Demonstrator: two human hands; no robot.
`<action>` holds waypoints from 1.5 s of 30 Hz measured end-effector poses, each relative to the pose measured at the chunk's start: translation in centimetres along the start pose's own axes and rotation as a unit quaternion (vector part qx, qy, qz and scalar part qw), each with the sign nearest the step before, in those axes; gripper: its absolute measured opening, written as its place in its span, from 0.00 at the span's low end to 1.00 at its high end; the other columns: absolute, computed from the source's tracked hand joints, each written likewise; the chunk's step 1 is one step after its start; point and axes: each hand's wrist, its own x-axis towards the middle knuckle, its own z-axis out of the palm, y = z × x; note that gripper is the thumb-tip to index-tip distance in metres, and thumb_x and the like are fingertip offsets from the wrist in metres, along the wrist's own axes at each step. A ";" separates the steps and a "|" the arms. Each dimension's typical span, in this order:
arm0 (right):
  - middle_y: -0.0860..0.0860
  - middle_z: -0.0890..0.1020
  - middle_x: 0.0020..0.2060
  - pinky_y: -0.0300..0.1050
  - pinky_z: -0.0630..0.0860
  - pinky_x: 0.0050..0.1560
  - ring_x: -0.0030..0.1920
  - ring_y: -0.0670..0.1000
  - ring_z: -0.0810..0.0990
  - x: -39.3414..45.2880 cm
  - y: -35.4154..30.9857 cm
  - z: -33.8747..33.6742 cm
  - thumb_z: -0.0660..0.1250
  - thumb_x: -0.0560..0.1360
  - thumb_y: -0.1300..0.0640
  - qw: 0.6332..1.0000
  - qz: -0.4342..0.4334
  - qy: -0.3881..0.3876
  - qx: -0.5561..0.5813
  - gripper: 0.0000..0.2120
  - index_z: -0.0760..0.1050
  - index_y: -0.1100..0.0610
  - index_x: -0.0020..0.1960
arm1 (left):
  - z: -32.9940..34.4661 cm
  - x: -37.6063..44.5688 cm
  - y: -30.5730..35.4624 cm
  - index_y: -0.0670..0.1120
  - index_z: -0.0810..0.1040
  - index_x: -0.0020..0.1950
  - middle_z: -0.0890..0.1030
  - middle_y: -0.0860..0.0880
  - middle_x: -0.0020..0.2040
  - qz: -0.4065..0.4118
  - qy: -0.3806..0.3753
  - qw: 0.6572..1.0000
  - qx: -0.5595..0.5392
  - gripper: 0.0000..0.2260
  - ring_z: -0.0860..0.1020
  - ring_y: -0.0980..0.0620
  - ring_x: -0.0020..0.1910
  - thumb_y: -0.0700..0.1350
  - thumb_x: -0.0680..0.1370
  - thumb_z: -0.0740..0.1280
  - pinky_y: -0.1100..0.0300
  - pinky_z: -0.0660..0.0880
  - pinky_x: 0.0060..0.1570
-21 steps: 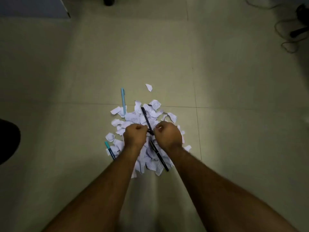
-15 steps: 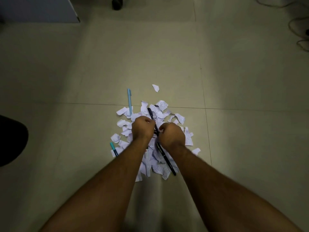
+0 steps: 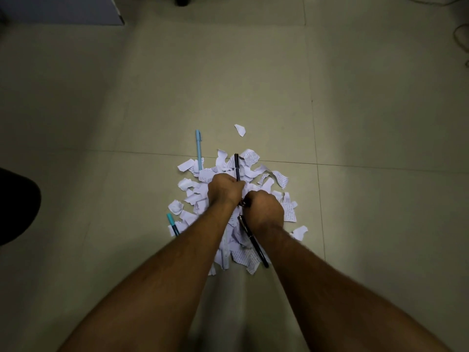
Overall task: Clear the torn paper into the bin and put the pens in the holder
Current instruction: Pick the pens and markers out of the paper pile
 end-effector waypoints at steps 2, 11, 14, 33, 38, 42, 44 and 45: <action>0.55 0.83 0.50 0.49 0.78 0.48 0.52 0.58 0.82 0.4 0.0 -0.1 0.63 0.76 0.57 1.000 0.006 -0.007 0.013 0.10 0.81 0.54 0.53 | -0.3 -0.4 0.0 0.43 0.84 0.42 0.85 0.44 0.43 0.021 0.022 0.999 -0.022 0.09 0.82 0.44 0.44 0.49 0.74 0.73 0.60 0.73 0.42; 0.53 0.85 0.46 0.44 0.74 0.45 0.49 0.57 0.82 0.2 -0.5 -2.6 0.67 0.74 0.49 0.990 0.057 0.042 0.125 0.10 0.82 0.53 0.49 | -1.9 -1.6 1.0 0.43 0.85 0.44 0.85 0.46 0.41 0.077 0.062 0.991 -0.092 0.09 0.82 0.46 0.41 0.48 0.74 0.72 0.58 0.76 0.43; 0.51 0.86 0.44 0.44 0.77 0.47 0.47 0.57 0.83 -0.2 0.3 -3.9 0.70 0.69 0.46 0.963 0.135 0.090 0.217 0.12 0.83 0.52 0.47 | -1.4 -2.9 1.1 0.42 0.85 0.43 0.85 0.45 0.38 0.102 0.049 0.987 -0.114 0.09 0.80 0.47 0.37 0.47 0.75 0.72 0.60 0.75 0.40; 0.49 0.84 0.32 0.48 0.83 0.43 0.36 0.54 0.83 -6.1 11.3 -4.7 0.73 0.68 0.55 0.793 0.343 0.138 0.484 0.06 0.80 0.52 0.33 | 6.8 -9.5 2.2 0.46 0.81 0.31 0.81 0.44 0.30 0.143 -0.194 0.970 0.045 0.10 0.78 0.47 0.32 0.45 0.71 0.76 0.45 0.82 0.43; 0.50 0.85 0.40 0.39 0.74 0.43 0.42 0.53 0.82 -9.6 15.8 -5.3 0.72 0.70 0.53 0.800 0.398 0.159 0.420 0.04 0.83 0.53 0.44 | 11.4 -12.7 3.4 0.44 0.77 0.27 0.79 0.40 0.27 0.139 -0.272 0.946 0.111 0.14 0.79 0.42 0.26 0.44 0.70 0.77 0.41 0.82 0.34; 0.51 0.86 0.47 0.41 0.75 0.47 0.49 0.55 0.84 -10.5 18.5 -6.0 0.72 0.71 0.53 0.792 0.439 0.174 0.386 0.08 0.84 0.52 0.48 | 14.4 -15.0 4.4 0.41 0.81 0.32 0.82 0.39 0.29 0.147 -0.311 0.924 0.167 0.11 0.84 0.39 0.31 0.45 0.69 0.77 0.45 0.83 0.34; 0.52 0.86 0.49 0.40 0.74 0.47 0.50 0.56 0.83 -11.1 19.6 -6.0 0.71 0.71 0.53 0.810 0.438 0.172 0.350 0.10 0.84 0.52 0.51 | 16.0 -16.1 4.5 0.41 0.82 0.34 0.83 0.41 0.29 0.163 -0.315 0.912 0.205 0.09 0.84 0.42 0.31 0.46 0.69 0.76 0.49 0.83 0.36; 0.52 0.86 0.50 0.40 0.73 0.47 0.51 0.56 0.83 -11.4 20.0 -5.8 0.71 0.72 0.54 0.818 0.436 0.169 0.334 0.10 0.84 0.52 0.53 | 16.6 -16.6 4.4 0.41 0.82 0.35 0.83 0.42 0.29 0.168 -0.310 0.910 0.218 0.09 0.84 0.43 0.32 0.46 0.69 0.75 0.51 0.84 0.37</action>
